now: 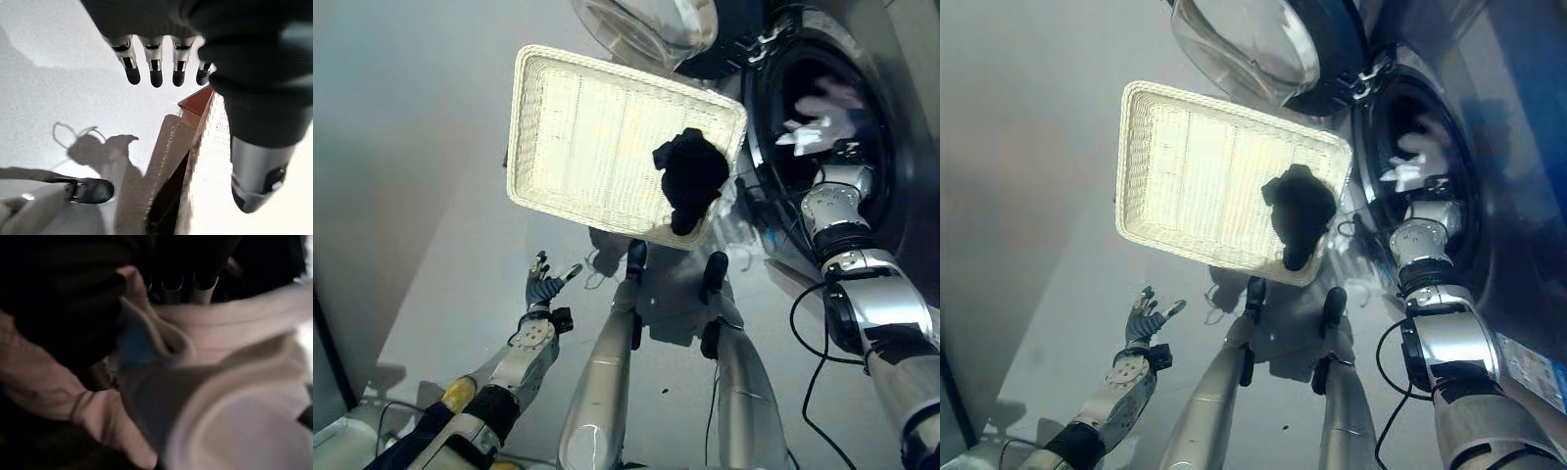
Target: Put the clothes into the washing machine.
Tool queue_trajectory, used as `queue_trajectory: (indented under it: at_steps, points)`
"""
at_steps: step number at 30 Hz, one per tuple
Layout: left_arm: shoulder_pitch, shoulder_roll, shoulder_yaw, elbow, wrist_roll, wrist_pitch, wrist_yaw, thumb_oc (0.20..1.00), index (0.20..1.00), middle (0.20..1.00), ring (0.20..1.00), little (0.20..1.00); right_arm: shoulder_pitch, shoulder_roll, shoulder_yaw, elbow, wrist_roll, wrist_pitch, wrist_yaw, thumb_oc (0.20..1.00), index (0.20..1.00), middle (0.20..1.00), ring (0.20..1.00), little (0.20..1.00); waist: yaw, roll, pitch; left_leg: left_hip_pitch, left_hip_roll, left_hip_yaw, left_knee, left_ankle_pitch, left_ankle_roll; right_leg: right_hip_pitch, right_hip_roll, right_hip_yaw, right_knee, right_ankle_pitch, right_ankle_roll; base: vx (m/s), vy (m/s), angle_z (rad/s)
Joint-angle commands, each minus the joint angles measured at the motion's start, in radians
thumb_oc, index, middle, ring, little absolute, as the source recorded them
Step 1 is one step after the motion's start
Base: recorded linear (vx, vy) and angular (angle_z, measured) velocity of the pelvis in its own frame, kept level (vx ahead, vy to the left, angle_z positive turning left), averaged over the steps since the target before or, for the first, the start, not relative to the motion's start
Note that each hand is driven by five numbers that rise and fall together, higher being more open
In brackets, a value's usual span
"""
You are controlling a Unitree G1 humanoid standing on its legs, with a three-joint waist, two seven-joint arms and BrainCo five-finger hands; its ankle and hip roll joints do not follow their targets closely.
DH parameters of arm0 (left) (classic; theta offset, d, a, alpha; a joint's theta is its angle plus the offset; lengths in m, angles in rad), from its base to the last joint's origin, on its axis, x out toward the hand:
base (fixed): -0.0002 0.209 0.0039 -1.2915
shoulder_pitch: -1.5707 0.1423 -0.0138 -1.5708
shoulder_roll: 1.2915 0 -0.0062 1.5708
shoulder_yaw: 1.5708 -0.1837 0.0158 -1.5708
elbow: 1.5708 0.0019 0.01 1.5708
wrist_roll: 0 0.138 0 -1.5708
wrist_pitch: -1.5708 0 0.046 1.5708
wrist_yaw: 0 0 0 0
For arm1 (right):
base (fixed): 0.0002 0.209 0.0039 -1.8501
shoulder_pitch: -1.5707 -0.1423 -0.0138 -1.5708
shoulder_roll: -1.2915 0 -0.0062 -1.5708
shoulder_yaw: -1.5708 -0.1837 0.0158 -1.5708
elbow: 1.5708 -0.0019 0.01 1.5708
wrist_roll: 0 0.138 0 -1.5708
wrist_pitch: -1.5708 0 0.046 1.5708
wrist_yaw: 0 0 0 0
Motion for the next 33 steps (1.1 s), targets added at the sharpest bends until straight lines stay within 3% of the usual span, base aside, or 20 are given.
queue_trajectory:
  at_steps: [1, 4, 5, 7, 8, 9, 10, 15, 16, 17, 18, 19, 22, 23, 26, 28, 30, 31, 32, 33]
  points:
    - [0.082, 0.003, 0.041, -0.001, 0.024, -0.024, 0.01, 1.0, 1.0, 1.0, 1.0, 1.0, -0.097, -0.402, 0.024, -0.191, -0.349, -0.383, -0.446, 1.0, 1.0, 1.0, 1.0, 1.0, -0.108, 0.055, -0.034, 0.037, -0.058, 0.02, 0.035, -0.077, -0.007, 0.036, 0.023, -0.068, 0.045, -0.05, 0.053, 0.02, 0.073, -0.12]
    - [0.084, 0.006, 0.042, 0.0, 0.02, -0.025, 0.009, 1.0, 1.0, 1.0, 1.0, 1.0, -0.075, -0.41, 0.002, -0.193, -0.304, -0.411, -0.458, 1.0, 1.0, 1.0, 1.0, 1.0, -0.111, 0.055, -0.034, 0.036, -0.057, 0.022, 0.033, -0.074, -0.008, 0.035, 0.023, -0.066, 0.043, -0.048, 0.052, -0.01, 0.025, -0.12]
    - [0.092, 0.006, 0.041, 0.003, 0.007, -0.025, 0.003, 1.0, 1.0, 1.0, 1.0, 1.0, -0.031, -0.411, -0.036, -0.205, -0.175, -0.472, -0.471, 1.0, 1.0, 1.0, 1.0, 1.0, -0.121, 0.063, -0.034, 0.037, -0.057, 0.025, 0.037, -0.078, -0.009, 0.035, 0.02, -0.062, 0.048, -0.056, 0.05, 0.02, 0.028, -0.05]
    - [0.095, 0.006, 0.041, 0.003, 0.008, -0.025, -0.003, 1.0, 1.0, 1.0, 1.0, 1.0, 0.0, -0.407, -0.058, -0.21, -0.031, -0.451, -0.383, 1.0, 1.0, 1.0, 1.0, 1.0, -0.121, 0.066, -0.034, 0.035, -0.058, 0.027, 0.039, -0.075, -0.009, 0.034, 0.018, -0.059, 0.047, -0.054, 0.047, 0.01, 0.01, 0.02]
    - [0.097, 0.008, 0.04, -0.001, 0.0, -0.02, -0.005, 1.0, 1.0, 1.0, 1.0, 1.0, 0.039, -0.39, -0.075, -0.234, 0.243, -0.354, -0.154, 1.0, 1.0, 1.0, 1.0, 1.0, -0.124, 0.072, -0.034, 0.041, -0.059, 0.029, 0.043, -0.081, -0.011, 0.041, 0.015, -0.057, 0.054, -0.064, 0.045, 0.02, 0.009, 0.08]
    - [0.097, 0.011, 0.04, -0.002, 0.001, -0.018, -0.008, 1.0, 1.0, 1.0, 1.0, 1.0, 0.05, -0.396, -0.085, -0.209, 0.394, -0.311, -0.02, 1.0, 1.0, 1.0, 1.0, 1.0, -0.123, 0.072, -0.034, 0.04, -0.059, 0.029, 0.043, -0.077, -0.011, 0.04, 0.014, -0.058, 0.052, -0.061, 0.045, 0.02, 0.006, 0.1]
    - [0.106, 0.014, 0.041, -0.006, 0.009, -0.022, -0.014, 1.0, 1.0, 1.0, 1.0, 1.0, 0.097, -0.383, -0.095, -0.164, 0.81, -0.11, 0.332, 1.0, 1.0, 1.0, 1.0, 1.0, -0.122, 0.075, -0.034, 0.049, -0.062, 0.031, 0.045, -0.084, -0.01, 0.046, 0.009, -0.058, 0.062, -0.074, 0.045, -0.01, -0.016, 0.13]
    - [0.069, 0.015, 0.02, -0.028, 0.031, -0.019, 0.023, 1.0, 1.0, 1.0, 1.0, 1.0, 0.182, -0.251, -0.113, -0.191, 0.852, 0.214, 0.497, 1.0, 1.0, 1.0, 1.0, 1.0, -0.123, 0.089, -0.034, 0.041, -0.063, 0.037, 0.034, -0.066, -0.008, 0.04, 0.006, -0.061, 0.056, -0.061, 0.046, 0.0, -0.011, 0.17]
    - [0.069, 0.015, 0.02, -0.028, 0.031, -0.019, 0.024, 1.0, 1.0, 1.0, 1.0, 1.0, 0.184, -0.25, -0.116, -0.189, 0.852, 0.218, 0.501, 1.0, 1.0, 1.0, 1.0, 1.0, -0.123, 0.088, -0.034, 0.042, -0.064, 0.037, 0.034, -0.066, -0.008, 0.04, 0.006, -0.062, 0.056, -0.061, 0.046, -0.01, 0.01, 0.05]
    - [0.053, 0.008, 0.008, -0.028, 0.034, -0.02, 0.027, 1.0, 1.0, 1.0, 1.0, 1.0, 0.189, -0.218, -0.099, -0.176, 0.852, 0.288, 0.562, 1.0, 1.0, 1.0, 1.0, 1.0, -0.121, 0.094, -0.034, 0.045, -0.067, 0.039, 0.032, -0.064, -0.008, 0.042, 0.006, -0.061, 0.057, -0.062, 0.046, 0.0, 0.0, 0.0]
    - [0.051, 0.006, 0.006, -0.027, 0.035, -0.02, 0.029, 1.0, 1.0, 1.0, 1.0, 1.0, 0.189, -0.211, -0.097, -0.17, 0.852, 0.297, 0.579, 1.0, 1.0, 1.0, 1.0, 1.0, -0.122, 0.095, -0.034, 0.046, -0.067, 0.039, 0.031, -0.064, -0.008, 0.043, 0.006, -0.061, 0.056, -0.062, 0.046, 0.0, 0.0, 0.0]
    - [0.045, -0.001, -0.003, -0.027, 0.038, -0.022, 0.036, 1.0, 1.0, 1.0, 1.0, 1.0, 0.189, -0.2, -0.071, -0.142, 0.852, 0.354, 0.625, 1.0, 1.0, 1.0, 1.0, 1.0, -0.121, 0.096, -0.034, 0.051, -0.069, 0.039, 0.027, -0.065, -0.007, 0.047, 0.005, -0.062, 0.057, -0.066, 0.047, 0.0, 0.0, 0.0]
    - [0.035, -0.008, -0.006, -0.028, 0.041, -0.021, 0.043, 1.0, 1.0, 1.0, 1.0, 1.0, 0.18, -0.194, -0.048, -0.123, 0.804, 0.355, 0.651, 1.0, 1.0, 1.0, 1.0, 1.0, -0.121, 0.099, -0.034, 0.048, -0.067, 0.042, 0.022, -0.06, -0.007, 0.043, 0.007, -0.063, 0.051, -0.061, 0.047, -0.02, 0.013, -0.13]
    - [0.025, -0.021, -0.021, -0.027, 0.05, -0.019, 0.064, 1.0, 1.0, 1.0, 1.0, 1.0, 0.173, -0.159, -0.013, -0.122, 0.522, 0.311, 0.641, 1.0, 1.0, 1.0, 1.0, 1.0, -0.12, 0.099, -0.034, 0.054, -0.067, 0.044, 0.015, -0.061, -0.006, 0.047, 0.009, -0.062, 0.052, -0.066, 0.047, -0.02, 0.032, -0.23]
    - [0.023, -0.034, -0.018, -0.014, 0.042, -0.016, 0.064, 1.0, 1.0, 1.0, 1.0, 1.0, 0.171, -0.119, 0.02, -0.147, 0.239, 0.282, 0.626, 1.0, 1.0, 1.0, 1.0, 1.0, -0.117, 0.099, -0.034, 0.056, -0.069, 0.042, 0.002, -0.055, -0.005, 0.05, 0.015, -0.062, 0.044, -0.065, 0.046, -0.04, 0.037, -0.09]
    - [0.023, -0.038, -0.015, -0.01, 0.041, -0.015, 0.063, 1.0, 1.0, 1.0, 1.0, 1.0, 0.175, -0.11, 0.028, -0.155, 0.179, 0.284, 0.623, 1.0, 1.0, 1.0, 1.0, 1.0, -0.118, 0.098, -0.034, 0.056, -0.069, 0.042, 0.001, -0.054, -0.005, 0.05, 0.015, -0.062, 0.043, -0.064, 0.046, -0.03, 0.027, -0.04]
    - [0.032, -0.065, 0.014, 0.023, 0.034, -0.015, 0.055, 1.0, 1.0, 1.0, 1.0, 1.0, 0.24, -0.072, 0.082, -0.226, -0.156, 0.314, 0.553, 1.0, 1.0, 1.0, 1.0, 1.0, -0.124, 0.089, -0.034, 0.051, -0.065, 0.045, -0.009, -0.049, -0.006, 0.044, 0.021, -0.061, 0.037, -0.059, 0.048, -0.07, 0.07, -0.02]
    - [0.036, -0.071, 0.019, 0.03, 0.03, -0.016, 0.054, 1.0, 1.0, 1.0, 1.0, 1.0, 0.262, -0.062, 0.089, -0.252, -0.23, 0.328, 0.526, 1.0, 1.0, 1.0, 1.0, 1.0, -0.128, 0.086, -0.034, 0.05, -0.065, 0.047, -0.01, -0.047, -0.006, 0.042, 0.022, -0.06, 0.036, -0.058, 0.049, -0.09, 0.124, -0.06]
    - [0.058, -0.101, 0.057, 0.055, 0.031, -0.02, 0.055, 1.0, 1.0, 1.0, 1.0, 1.0, 0.387, -0.03, 0.153, -0.389, -0.518, 0.347, 0.443, 1.0, 1.0, 1.0, 1.0, 1.0, -0.145, 0.07, -0.034, 0.041, -0.058, 0.054, -0.022, -0.041, -0.003, 0.032, 0.03, -0.052, 0.026, -0.051, 0.05, -0.06, 0.115, -0.06]
    - [0.07, -0.111, 0.066, 0.064, 0.028, -0.026, 0.057, 1.0, 1.0, 1.0, 1.0, 1.0, 0.436, -0.022, 0.179, -0.448, -0.615, 0.356, 0.4, 1.0, 1.0, 1.0, 1.0, 1.0, -0.153, 0.063, -0.034, 0.047, -0.055, 0.059, -0.027, -0.045, -0.002, 0.036, 0.031, -0.048, 0.027, -0.057, 0.052, -0.06, 0.105, -0.07]
